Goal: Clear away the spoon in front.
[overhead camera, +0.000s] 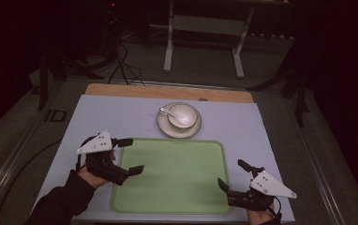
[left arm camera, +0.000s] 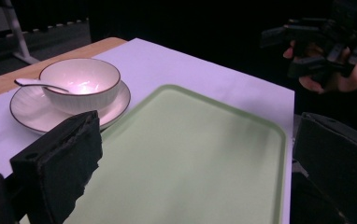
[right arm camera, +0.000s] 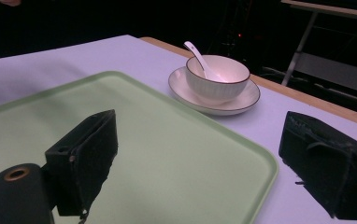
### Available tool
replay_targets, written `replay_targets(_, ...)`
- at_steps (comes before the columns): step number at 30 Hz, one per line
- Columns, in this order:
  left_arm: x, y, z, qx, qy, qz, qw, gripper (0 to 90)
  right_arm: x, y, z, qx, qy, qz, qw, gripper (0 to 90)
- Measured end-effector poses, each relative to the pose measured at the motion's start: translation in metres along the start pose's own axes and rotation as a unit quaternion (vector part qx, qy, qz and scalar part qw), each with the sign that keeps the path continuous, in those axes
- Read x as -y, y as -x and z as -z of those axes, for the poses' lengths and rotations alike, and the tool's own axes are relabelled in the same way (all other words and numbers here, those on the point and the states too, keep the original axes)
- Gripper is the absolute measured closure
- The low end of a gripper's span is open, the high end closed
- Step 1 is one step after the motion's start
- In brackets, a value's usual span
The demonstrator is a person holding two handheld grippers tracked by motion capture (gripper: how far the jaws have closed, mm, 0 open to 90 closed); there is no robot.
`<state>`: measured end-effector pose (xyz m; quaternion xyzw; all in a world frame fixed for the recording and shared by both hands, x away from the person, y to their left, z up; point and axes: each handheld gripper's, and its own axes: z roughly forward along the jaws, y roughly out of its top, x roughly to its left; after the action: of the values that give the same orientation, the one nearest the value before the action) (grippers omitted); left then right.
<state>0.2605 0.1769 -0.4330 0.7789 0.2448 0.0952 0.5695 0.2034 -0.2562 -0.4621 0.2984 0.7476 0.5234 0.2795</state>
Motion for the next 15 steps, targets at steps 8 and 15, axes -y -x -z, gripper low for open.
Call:
replay_targets(8, -0.012, -0.012, -0.021, -0.018, 0.005, 0.030, 0.9994, 5.0, -0.001, -0.001, 0.000, -0.003, 0.002, 0.000, 1.0000, 11.5)
replay_targets(15, -0.020, -0.024, -0.038, -0.024, 0.028, 0.060, 0.9975, 9.4, -0.001, -0.001, 0.001, -0.005, 0.003, -0.003, 1.0000, 11.5)
